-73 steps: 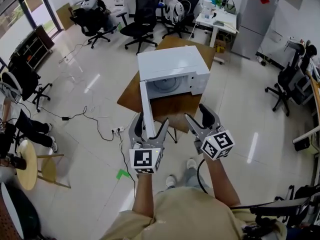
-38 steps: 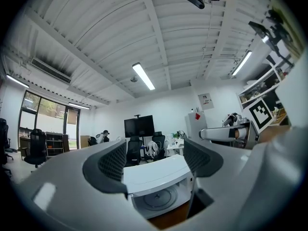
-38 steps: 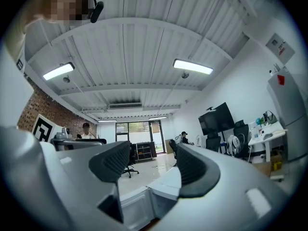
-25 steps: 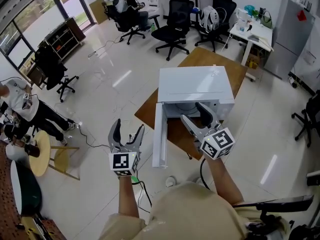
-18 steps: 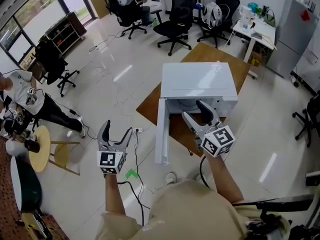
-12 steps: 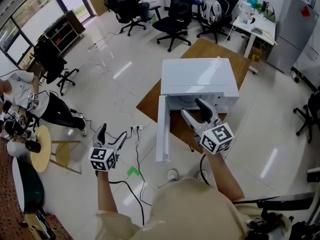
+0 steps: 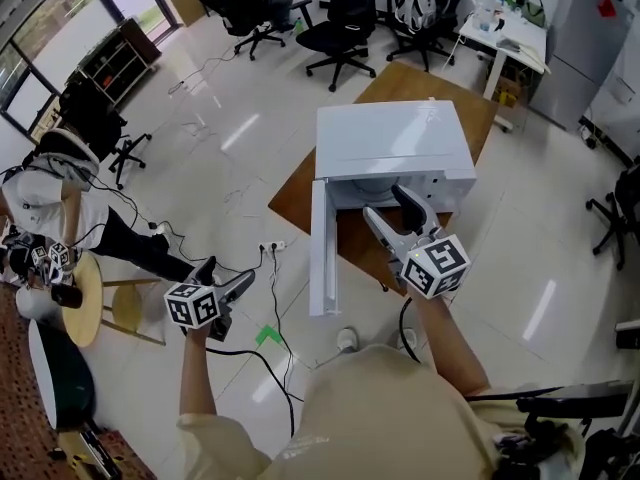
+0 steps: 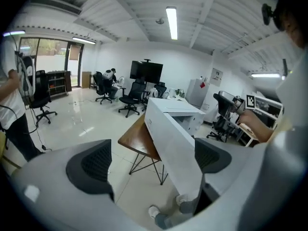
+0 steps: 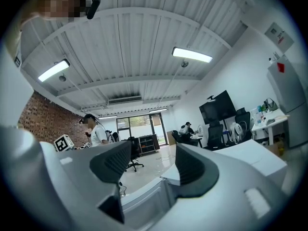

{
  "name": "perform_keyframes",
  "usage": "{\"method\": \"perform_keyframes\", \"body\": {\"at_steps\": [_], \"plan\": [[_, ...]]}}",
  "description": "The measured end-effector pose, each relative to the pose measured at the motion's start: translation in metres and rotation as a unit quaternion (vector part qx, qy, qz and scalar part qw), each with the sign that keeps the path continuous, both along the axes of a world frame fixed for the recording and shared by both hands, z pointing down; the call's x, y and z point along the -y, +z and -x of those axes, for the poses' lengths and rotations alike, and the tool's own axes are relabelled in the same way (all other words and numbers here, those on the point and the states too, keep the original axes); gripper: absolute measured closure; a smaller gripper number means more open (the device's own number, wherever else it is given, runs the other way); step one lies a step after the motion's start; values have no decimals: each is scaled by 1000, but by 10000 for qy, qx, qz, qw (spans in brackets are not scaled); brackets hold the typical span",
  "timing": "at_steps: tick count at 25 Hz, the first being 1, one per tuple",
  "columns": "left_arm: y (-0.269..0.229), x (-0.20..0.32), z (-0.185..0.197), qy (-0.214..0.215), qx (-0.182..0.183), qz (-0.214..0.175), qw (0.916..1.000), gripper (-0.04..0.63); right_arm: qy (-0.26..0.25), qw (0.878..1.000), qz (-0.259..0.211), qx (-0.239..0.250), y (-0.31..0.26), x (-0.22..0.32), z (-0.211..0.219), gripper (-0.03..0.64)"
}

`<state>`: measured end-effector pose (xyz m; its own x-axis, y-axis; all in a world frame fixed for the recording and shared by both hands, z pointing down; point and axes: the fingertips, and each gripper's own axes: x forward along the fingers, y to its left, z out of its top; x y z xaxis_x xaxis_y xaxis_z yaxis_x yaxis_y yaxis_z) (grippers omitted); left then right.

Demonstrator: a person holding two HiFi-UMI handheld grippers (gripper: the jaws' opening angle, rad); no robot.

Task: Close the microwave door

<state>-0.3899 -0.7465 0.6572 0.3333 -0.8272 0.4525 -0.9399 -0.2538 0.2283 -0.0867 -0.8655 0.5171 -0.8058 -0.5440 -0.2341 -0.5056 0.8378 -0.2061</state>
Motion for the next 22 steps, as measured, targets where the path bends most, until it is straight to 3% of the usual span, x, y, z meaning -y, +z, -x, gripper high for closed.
{"method": "perform_keyframes", "body": {"at_steps": [6, 10, 15, 17, 22], "plan": [[19, 1, -24, 321, -636, 453, 9964, 77, 125, 9999, 25, 27, 6, 4, -12, 339], [17, 2, -48, 544, -1136, 538, 9906, 126, 172, 9998, 32, 72, 0, 2, -19, 339], [26, 6, -73, 804, -1508, 844, 9817, 170, 216, 9997, 46, 66, -3, 6, -25, 339], [29, 4, -83, 945, -1680, 970, 9765, 184, 231, 9997, 49, 65, -2, 4, -27, 341], [21, -3, -114, 1544, -2287, 1162, 9541, 183, 269, 9996, 71, 59, -4, 3, -29, 341]]}}
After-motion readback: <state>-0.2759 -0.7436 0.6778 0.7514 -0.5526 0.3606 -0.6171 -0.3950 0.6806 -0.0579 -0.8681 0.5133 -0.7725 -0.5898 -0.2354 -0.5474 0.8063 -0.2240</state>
